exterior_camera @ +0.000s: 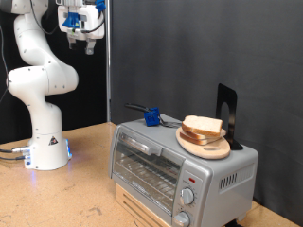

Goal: Make a piece of toast with the oven

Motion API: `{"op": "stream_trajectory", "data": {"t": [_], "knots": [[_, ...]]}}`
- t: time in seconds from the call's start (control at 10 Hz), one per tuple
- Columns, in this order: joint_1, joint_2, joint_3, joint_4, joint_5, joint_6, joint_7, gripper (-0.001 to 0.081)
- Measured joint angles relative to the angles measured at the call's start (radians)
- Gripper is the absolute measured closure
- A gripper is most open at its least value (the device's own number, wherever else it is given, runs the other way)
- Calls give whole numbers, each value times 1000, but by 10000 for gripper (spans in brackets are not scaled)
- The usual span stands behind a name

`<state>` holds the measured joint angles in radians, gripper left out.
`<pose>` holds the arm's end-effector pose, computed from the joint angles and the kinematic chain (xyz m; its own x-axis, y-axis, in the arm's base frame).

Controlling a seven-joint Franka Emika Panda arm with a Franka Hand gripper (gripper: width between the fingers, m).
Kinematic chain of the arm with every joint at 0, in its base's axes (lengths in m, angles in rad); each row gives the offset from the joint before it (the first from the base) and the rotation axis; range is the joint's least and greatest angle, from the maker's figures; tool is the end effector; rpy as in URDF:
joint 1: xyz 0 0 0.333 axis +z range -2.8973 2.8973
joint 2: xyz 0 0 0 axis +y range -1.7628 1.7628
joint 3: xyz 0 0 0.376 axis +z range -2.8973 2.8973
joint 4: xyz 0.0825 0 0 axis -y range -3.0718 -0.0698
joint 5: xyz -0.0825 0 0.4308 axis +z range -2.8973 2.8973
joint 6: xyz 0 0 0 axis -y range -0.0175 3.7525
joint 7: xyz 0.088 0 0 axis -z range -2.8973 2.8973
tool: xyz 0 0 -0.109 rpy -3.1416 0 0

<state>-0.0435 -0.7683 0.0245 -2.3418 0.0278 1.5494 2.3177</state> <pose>0.3146 0.0000 0.6309 -0.6980 -0.7161 0.0086 -0.7157 0.6980 0.0251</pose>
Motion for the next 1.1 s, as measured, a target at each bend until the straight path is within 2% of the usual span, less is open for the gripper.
{"op": "stream_trajectory", "data": {"t": [0.2, 0.5, 0.6, 0.7, 0.9, 1.1], "knots": [[28, 1, -8, 1, 5, 17, -182, 124], [111, 28, -62, 0, 39, 155, -481, 124], [103, 27, -58, 0, 38, 147, -442, 124], [116, 26, -68, 0, 75, 146, -509, 124], [177, 27, -117, -1, 139, 178, -733, 124], [244, 59, -151, -1, 170, 217, -932, 124]]}}
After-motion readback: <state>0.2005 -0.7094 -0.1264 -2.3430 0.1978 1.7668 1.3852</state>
